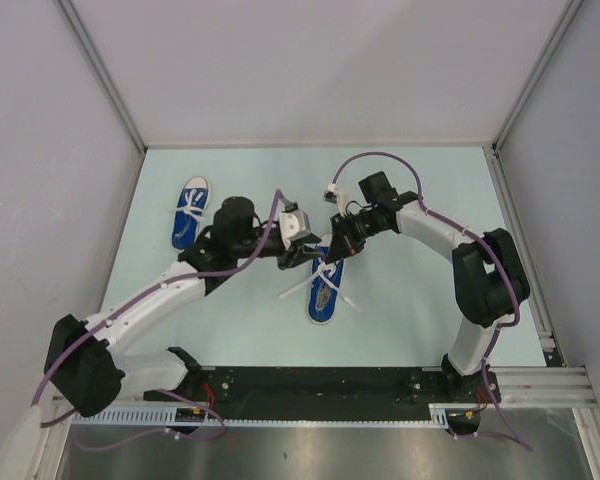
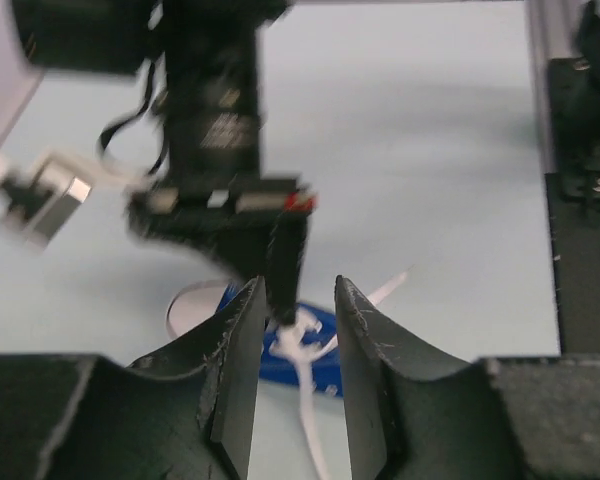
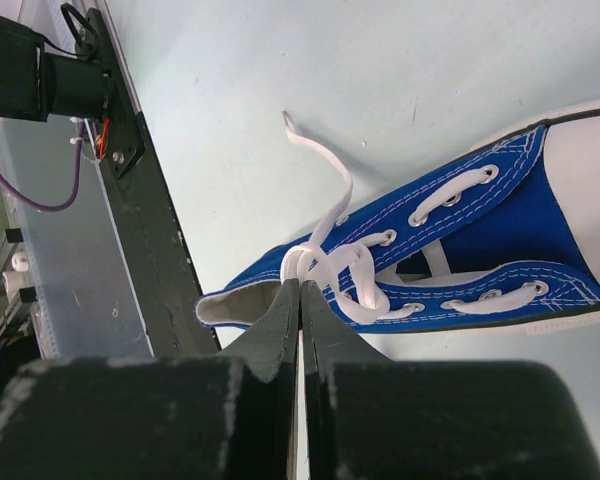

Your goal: Tie the shoes

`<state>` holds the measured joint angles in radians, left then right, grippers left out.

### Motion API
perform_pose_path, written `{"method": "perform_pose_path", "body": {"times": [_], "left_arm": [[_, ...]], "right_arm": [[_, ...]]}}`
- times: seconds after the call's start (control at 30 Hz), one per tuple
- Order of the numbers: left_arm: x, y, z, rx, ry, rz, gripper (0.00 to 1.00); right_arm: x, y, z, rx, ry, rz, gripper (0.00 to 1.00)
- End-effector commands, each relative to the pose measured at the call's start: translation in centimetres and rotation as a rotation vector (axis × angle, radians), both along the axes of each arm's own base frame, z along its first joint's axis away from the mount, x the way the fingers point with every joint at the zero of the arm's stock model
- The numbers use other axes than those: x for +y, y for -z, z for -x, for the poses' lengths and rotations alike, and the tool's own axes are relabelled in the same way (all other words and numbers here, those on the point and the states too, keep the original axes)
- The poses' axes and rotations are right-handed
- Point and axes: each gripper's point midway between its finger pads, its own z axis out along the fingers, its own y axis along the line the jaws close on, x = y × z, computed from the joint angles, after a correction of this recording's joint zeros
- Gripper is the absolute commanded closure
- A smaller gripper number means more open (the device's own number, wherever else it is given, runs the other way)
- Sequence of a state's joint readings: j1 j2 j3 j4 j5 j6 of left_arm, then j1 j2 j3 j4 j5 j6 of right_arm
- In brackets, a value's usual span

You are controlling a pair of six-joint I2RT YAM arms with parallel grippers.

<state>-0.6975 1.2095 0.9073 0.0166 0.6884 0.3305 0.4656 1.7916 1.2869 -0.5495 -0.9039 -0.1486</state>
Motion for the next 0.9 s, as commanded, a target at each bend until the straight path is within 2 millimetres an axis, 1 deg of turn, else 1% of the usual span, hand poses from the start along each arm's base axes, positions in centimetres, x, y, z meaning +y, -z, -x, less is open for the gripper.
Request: {"method": "perform_pose_path", "body": {"times": [0.0, 0.03, 0.1, 0.17, 0.2, 0.27, 0.43, 0.53, 0.57, 0.67, 0.73, 0.87], "left_arm": [[3.4, 6.0, -1.6, 0.199, -0.074, -0.071, 0.61], [3.8, 6.5, -2.2, 0.196, -0.084, -0.079, 0.62], [3.8, 7.4, -2.4, 0.156, -0.052, -0.097, 0.62], [3.4, 7.7, -2.4, 0.134, -0.019, -0.081, 0.60], [3.1, 8.5, -2.3, 0.144, 0.003, -0.095, 0.59], [2.7, 8.5, -2.5, 0.146, 0.017, -0.087, 0.59], [1.8, 9.7, -3.4, 0.156, 0.028, -0.089, 0.59], [1.1, 9.7, -3.5, 0.156, 0.049, -0.083, 0.60], [0.9, 10.1, -3.6, 0.159, 0.054, -0.089, 0.61], [0.2, 10.3, -4.0, 0.167, 0.056, -0.087, 0.62], [-0.2, 9.9, -4.3, 0.162, 0.056, -0.074, 0.62], [-0.8, 9.9, -4.5, 0.184, 0.056, -0.064, 0.64]], "right_arm": [[0.9, -1.5, -0.5, -0.041, -0.023, -0.044, 1.00], [0.9, -1.5, -0.5, -0.042, -0.023, -0.045, 1.00], [1.0, -1.7, -0.5, -0.044, -0.026, -0.049, 1.00], [1.0, -1.8, -0.4, -0.046, -0.029, -0.051, 1.00], [1.1, -1.8, -0.3, -0.047, -0.030, -0.052, 1.00], [1.0, -1.9, -0.3, -0.051, -0.032, -0.052, 1.00], [1.1, -2.2, -0.1, -0.055, -0.041, -0.058, 1.00], [1.1, -2.3, 0.0, -0.059, -0.045, -0.060, 1.00], [1.1, -2.2, 0.0, -0.058, -0.046, -0.061, 1.00], [1.0, -2.3, 0.0, -0.061, -0.049, -0.062, 1.00], [1.0, -2.3, 0.1, -0.061, -0.049, -0.062, 1.00], [0.9, -2.4, 0.1, -0.064, -0.054, -0.066, 1.00]]}}
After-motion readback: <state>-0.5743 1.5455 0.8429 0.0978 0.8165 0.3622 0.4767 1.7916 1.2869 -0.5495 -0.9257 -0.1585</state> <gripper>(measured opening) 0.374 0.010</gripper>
